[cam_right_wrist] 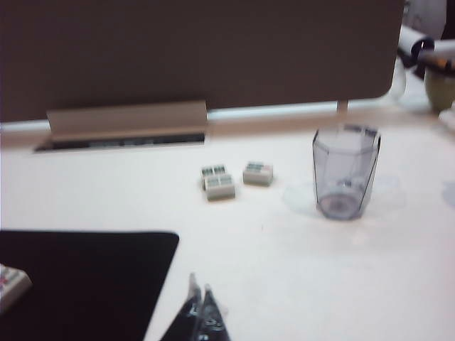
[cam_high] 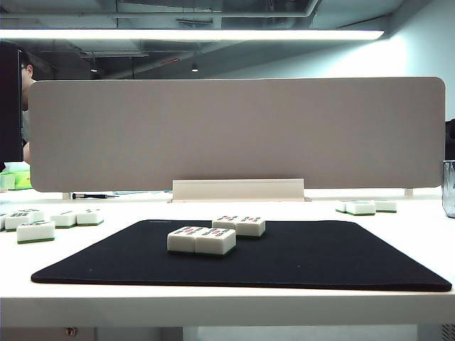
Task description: Arrange four mahjong tiles into a neat stack, creating two layers of paired tiles.
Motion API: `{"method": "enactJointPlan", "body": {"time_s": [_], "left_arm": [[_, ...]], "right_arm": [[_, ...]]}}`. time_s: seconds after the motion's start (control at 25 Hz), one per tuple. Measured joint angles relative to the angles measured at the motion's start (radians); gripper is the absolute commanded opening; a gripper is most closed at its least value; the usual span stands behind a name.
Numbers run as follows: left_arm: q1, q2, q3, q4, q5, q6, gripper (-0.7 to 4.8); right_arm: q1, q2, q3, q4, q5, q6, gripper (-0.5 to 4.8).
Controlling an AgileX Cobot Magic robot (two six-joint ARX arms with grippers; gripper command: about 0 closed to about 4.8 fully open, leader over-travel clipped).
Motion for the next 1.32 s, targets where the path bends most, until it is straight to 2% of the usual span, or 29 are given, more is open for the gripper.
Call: {"method": "enactJointPlan", "body": {"time_s": [0.12,0.32,0.4,0.56,0.64,0.88,1.04,1.24,1.32], "left_arm": [[0.0,0.0,0.0,0.0,-0.011,0.0,-0.06],[0.0,0.0,0.0,-0.003,-0.042,-0.001,-0.05],[0.0,0.0,0.0,-0.004,-0.041,-0.001,-0.05],[0.0,0.0,0.0,-0.004,-0.044,-0.099,-0.06],[0.0,0.0,0.0,-0.005,-0.057,-0.147,-0.05],[0.0,0.0,0.0,-0.005,-0.05,-0.177,-0.06],[0.0,0.0,0.0,-0.005,-0.043,-0.229,-0.06],[0.0,0.0,0.0,-0.005,-0.037,-0.252,-0.06],[0.0,0.0,0.0,-0.003,-0.007,-0.257,-0.05]], "right_arm": [[0.0,0.0,0.126,-0.08,0.0,0.001,-0.01],[0.0,0.0,0.238,-0.201,-0.001,0.001,-0.01],[0.0,0.0,0.309,-0.298,-0.04,0.001,-0.01],[0.0,0.0,0.401,-0.446,-0.144,0.001,-0.01],[0.0,0.001,0.471,-0.534,-0.23,0.002,-0.01],[0.0,0.003,0.612,-0.705,-0.365,0.085,-0.01],[0.0,0.004,0.675,-0.829,-0.499,0.103,-0.01],[0.0,0.004,0.681,-0.959,-0.547,0.106,-0.01],[0.0,0.004,0.682,-0.986,-0.569,0.106,-0.01]]}}
